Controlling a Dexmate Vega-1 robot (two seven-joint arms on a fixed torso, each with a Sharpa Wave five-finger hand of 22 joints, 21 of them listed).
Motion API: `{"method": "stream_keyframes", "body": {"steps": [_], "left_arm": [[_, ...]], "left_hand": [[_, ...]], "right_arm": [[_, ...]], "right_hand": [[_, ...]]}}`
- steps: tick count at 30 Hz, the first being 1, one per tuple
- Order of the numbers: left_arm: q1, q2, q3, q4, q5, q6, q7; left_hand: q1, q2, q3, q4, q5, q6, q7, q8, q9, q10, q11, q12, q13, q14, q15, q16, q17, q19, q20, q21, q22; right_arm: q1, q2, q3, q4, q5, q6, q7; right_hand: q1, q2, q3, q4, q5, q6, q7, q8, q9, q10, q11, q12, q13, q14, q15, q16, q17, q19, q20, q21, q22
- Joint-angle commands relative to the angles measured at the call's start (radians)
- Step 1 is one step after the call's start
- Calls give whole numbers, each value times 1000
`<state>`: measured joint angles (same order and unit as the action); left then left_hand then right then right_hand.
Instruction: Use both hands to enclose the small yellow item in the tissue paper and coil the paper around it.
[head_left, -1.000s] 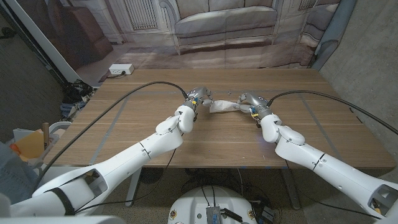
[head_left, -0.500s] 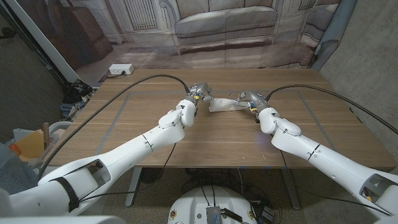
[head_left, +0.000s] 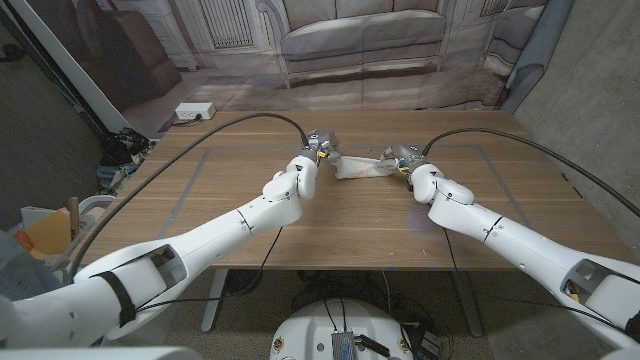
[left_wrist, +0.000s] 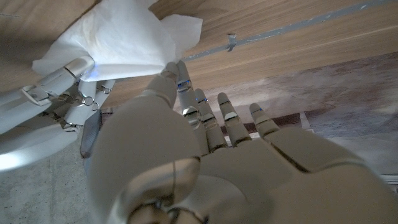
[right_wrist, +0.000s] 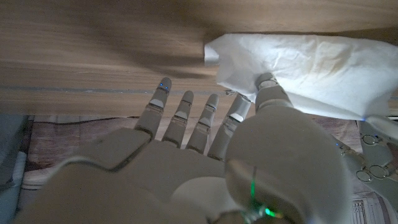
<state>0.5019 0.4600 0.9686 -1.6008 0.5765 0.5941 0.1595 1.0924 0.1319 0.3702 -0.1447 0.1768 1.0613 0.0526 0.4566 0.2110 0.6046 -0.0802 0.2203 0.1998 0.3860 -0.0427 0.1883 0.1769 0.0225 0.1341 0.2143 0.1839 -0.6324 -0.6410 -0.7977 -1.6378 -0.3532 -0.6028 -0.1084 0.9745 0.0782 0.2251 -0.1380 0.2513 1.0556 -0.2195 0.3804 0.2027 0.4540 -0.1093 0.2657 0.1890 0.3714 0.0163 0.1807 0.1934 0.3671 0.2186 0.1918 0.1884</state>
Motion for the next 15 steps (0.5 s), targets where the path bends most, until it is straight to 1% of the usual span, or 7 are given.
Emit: {"method": "stream_keyframes", "body": {"steps": [1,5,9,11,15], "left_arm": [[-27,-34,52,95,104,39,84],[-27,-45,70,125,140,51,122],[-27,-51,77,138,146,58,118],[-27,-53,78,145,146,58,119],[-23,-55,80,150,146,63,120]], "left_hand": [[3,-8,12,1,-1,34,31,-4,0,-3,2,-4,2,2,-15,-1,-1,-4,-4,-2,3],[0,-11,13,2,-2,34,21,-8,-4,0,-8,-4,2,3,-20,0,-1,-5,-14,-2,3],[-4,-12,15,5,-3,20,17,-18,-7,-8,-8,-8,2,1,-21,-1,0,-7,-16,-3,3],[-4,-13,16,5,-3,15,15,-21,-8,-17,-12,-12,2,-4,-22,-3,0,-9,-18,-4,3],[-2,-17,17,2,-3,10,12,-25,-9,-25,-15,-15,2,-10,-19,-5,0,-10,-19,-4,3]], "right_arm": [[72,30,-50,80,12,-28,13],[82,37,-63,96,12,-37,11],[87,42,-73,103,15,-45,12],[88,44,-80,103,14,-51,11],[85,47,-89,101,16,-62,10]], "right_hand": [[5,6,11,0,-4,6,-1,-4,3,1,2,-6,2,-5,-2,5,2,-6,0,-3,3],[4,7,12,1,-6,7,-1,-3,5,1,3,-7,2,-3,-4,6,2,-9,0,-3,3],[4,7,13,0,-7,5,-1,-3,6,0,2,-7,2,-2,-5,7,2,-11,0,-3,3],[5,6,14,-1,-9,2,-1,-4,7,-1,1,-8,2,-1,-7,8,2,-13,0,-2,3],[7,-1,14,-5,-13,-18,0,-11,9,-5,3,-11,2,-1,-10,8,2,-16,0,-1,3]]}}
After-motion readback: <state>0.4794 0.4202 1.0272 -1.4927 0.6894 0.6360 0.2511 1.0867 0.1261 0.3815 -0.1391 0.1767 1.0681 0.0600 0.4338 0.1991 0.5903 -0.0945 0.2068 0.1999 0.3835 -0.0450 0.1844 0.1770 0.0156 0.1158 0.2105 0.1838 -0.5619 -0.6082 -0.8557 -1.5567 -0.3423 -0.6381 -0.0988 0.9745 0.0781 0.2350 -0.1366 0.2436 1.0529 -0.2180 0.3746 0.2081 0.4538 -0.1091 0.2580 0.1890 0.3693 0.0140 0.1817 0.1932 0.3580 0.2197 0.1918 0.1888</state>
